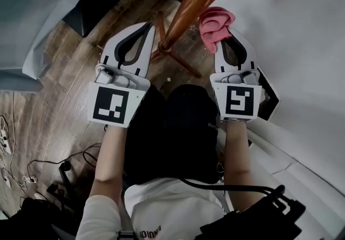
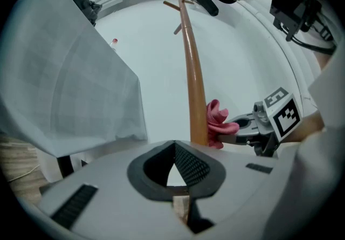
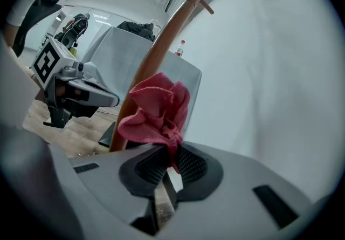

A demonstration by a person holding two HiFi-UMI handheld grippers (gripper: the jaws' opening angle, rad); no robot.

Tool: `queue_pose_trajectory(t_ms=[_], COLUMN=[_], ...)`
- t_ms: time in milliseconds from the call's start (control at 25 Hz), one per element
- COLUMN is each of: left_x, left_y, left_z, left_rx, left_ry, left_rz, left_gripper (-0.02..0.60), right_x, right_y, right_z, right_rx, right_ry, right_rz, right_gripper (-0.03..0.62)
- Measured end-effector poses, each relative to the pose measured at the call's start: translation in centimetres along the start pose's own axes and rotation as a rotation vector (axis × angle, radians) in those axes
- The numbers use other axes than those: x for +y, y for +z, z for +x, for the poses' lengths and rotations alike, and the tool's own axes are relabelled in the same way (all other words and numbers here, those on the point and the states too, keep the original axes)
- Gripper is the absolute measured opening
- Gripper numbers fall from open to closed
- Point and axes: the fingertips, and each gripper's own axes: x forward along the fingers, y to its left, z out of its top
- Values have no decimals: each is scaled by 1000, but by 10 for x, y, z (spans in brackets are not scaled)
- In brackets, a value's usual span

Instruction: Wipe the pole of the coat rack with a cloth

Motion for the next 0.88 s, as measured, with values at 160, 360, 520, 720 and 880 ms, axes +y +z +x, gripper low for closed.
queue_pose_trajectory(t_ms=[160, 360, 520, 720, 880], left_x=[6, 7, 12, 15, 17], left_y=[24, 64, 104, 146, 181], left_z=[2, 1, -2, -14, -26], left_rx=[-31, -37, -39, 0, 11], left_ry=[33, 46, 72, 72, 92], left_rz=[-6, -23, -50, 4, -21], left_gripper=[14, 14, 14, 14, 14], right_x=[-15, -40, -53, -55, -68], right_y=[19, 50, 86, 137, 176], right_z=[0, -2, -6, -12, -25], right_rx=[25, 97, 116, 150, 164], right_ry=[7, 4, -13, 17, -1], right_rz=[8, 0, 12, -5, 9], right_gripper=[46, 47, 46, 48, 46])
